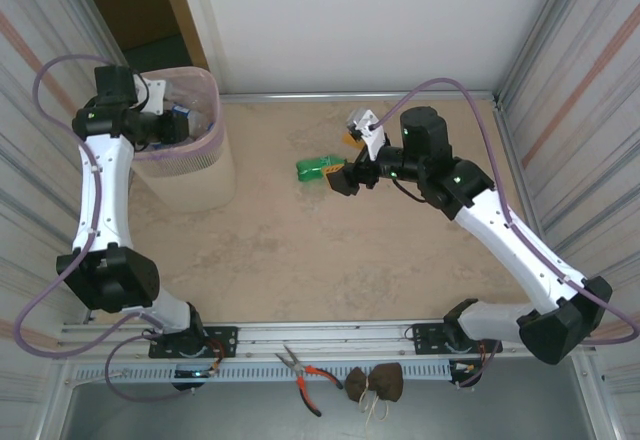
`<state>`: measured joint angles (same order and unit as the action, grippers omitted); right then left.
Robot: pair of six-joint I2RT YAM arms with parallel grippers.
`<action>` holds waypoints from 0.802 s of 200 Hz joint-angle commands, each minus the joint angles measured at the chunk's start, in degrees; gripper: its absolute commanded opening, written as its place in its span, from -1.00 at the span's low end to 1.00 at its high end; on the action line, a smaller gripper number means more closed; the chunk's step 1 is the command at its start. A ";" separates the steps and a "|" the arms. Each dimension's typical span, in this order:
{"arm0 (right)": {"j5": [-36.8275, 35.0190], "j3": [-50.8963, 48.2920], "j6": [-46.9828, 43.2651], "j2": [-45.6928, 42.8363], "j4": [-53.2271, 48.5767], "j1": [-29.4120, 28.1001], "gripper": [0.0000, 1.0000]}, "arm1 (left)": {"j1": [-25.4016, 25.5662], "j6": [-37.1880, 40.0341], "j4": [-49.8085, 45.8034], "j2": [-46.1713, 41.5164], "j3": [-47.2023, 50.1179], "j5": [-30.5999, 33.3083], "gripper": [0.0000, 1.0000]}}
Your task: Put the plastic bottles in the bin
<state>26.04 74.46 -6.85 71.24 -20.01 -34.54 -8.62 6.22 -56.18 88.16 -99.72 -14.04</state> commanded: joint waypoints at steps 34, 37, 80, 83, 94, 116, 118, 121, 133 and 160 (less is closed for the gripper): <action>-5.07 3.21 -8.60 5.73 -5.38 0.56 0.77 | -0.93 -3.34 -2.70 -4.14 -7.18 -9.09 -0.08; -5.32 3.35 -9.43 6.20 -5.68 0.66 0.77 | -0.91 -3.51 -2.70 -4.30 -7.30 -9.46 -0.08; -5.70 7.58 -22.62 15.05 -10.94 3.48 0.73 | -1.82 -5.26 -2.88 -8.75 -6.99 -12.59 -0.04; -5.59 8.13 -23.45 15.80 -11.31 3.78 0.72 | -1.91 -5.31 -2.88 -9.04 -6.90 -12.72 -0.04; -5.58 10.02 -26.41 18.81 -12.80 4.43 0.70 | -2.15 -5.47 -3.12 -10.22 -6.89 -12.83 -0.03; -5.46 13.53 -31.46 24.84 -14.87 5.84 0.67 | -2.75 -5.63 -3.86 -12.31 -7.23 -12.82 -0.02; -5.56 13.79 -31.97 25.38 -15.06 5.94 0.67 | -2.79 -5.54 -3.92 -12.44 -7.24 -12.76 -0.02; -5.63 14.27 -32.60 26.30 -15.28 6.04 0.67 | -2.88 -5.53 -4.07 -12.70 -7.24 -12.59 -0.02; -6.27 16.37 -35.48 29.88 -16.84 6.46 0.65 | -3.13 -5.13 -4.70 -13.43 -7.50 -11.29 -0.02; -8.31 21.77 -41.04 37.80 -20.99 7.12 0.64 | -3.74 -4.37 -6.80 -14.44 -7.56 -9.33 -0.02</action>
<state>19.88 91.31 -39.40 103.61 -34.98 -27.99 -11.44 1.32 -60.05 75.16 -106.08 -24.53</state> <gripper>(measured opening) 0.822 0.490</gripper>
